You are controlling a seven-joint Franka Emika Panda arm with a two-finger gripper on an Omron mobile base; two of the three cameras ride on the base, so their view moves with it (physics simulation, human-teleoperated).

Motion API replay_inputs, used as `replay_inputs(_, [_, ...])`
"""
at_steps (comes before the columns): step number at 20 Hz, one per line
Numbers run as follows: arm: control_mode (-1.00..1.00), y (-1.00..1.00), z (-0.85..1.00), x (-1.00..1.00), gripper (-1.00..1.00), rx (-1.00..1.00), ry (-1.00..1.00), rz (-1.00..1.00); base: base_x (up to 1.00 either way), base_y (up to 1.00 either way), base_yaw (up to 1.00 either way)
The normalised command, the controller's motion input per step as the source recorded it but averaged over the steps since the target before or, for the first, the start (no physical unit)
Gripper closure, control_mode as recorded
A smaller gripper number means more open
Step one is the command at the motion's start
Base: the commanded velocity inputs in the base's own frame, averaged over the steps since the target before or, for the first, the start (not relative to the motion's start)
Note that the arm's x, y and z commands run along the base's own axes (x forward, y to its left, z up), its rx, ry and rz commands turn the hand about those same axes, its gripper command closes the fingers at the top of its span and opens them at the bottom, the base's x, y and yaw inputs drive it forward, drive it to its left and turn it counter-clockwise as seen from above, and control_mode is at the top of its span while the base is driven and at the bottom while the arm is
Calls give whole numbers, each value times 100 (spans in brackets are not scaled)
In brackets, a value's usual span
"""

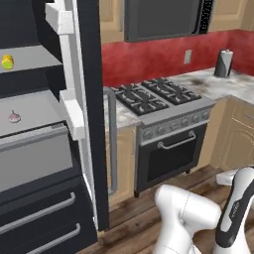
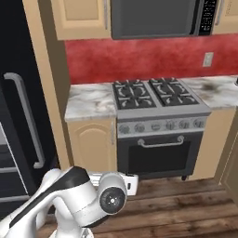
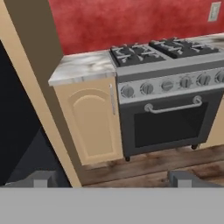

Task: Retrieve the bottle and the shaker from the cabinet and place them next to the mixing bowl on the counter. Then add garlic from the fridge to the mixing bowl.

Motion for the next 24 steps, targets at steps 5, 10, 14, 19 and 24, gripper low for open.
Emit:
replay_inputs(5, [100,0,0,0,-100,0,0,0,-71,-3,16])
replay_inputs(10, [100,0,0,0,-100,0,0,0,-68,9,16])
replay_inputs(14, [100,0,0,0,-100,0,0,0,-59,40,16])
replay_inputs(19, [100,0,0,0,-100,0,0,0,-41,70,17])
replay_inputs(24, [100,0,0,0,-100,0,0,0,-16,79,14])
